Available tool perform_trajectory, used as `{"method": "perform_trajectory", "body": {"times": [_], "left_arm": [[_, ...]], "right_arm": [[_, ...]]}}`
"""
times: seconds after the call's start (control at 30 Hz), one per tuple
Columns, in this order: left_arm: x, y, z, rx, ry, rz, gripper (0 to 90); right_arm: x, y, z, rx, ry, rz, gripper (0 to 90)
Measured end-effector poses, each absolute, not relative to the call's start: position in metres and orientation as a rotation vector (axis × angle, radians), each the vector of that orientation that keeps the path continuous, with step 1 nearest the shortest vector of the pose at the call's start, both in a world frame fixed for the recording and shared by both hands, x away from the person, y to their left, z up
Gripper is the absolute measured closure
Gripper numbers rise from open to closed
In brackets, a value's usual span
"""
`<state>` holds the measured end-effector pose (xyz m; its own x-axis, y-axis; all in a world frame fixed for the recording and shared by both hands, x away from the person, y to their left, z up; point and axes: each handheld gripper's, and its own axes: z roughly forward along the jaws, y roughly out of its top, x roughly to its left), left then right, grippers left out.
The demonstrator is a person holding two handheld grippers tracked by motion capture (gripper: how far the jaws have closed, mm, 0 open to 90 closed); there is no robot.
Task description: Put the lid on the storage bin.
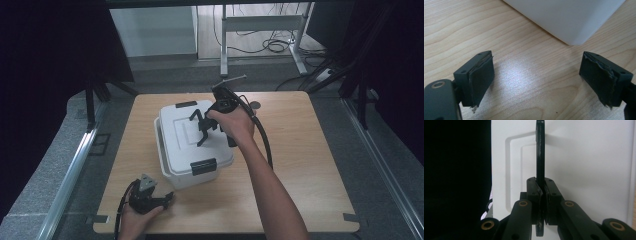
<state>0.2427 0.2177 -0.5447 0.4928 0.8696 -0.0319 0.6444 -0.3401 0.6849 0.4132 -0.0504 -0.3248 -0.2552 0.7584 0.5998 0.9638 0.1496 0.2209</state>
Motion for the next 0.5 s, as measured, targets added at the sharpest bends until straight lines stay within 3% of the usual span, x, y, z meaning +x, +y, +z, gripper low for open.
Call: {"method": "perform_trajectory", "body": {"times": [0.5], "left_arm": [[0.243, 0.217, -0.545, 2.099, 1.236, 0.45, 12.3]], "right_arm": [[0.416, -0.031, -0.328, -1.654, -2.1, -0.786, 84.8]]}}
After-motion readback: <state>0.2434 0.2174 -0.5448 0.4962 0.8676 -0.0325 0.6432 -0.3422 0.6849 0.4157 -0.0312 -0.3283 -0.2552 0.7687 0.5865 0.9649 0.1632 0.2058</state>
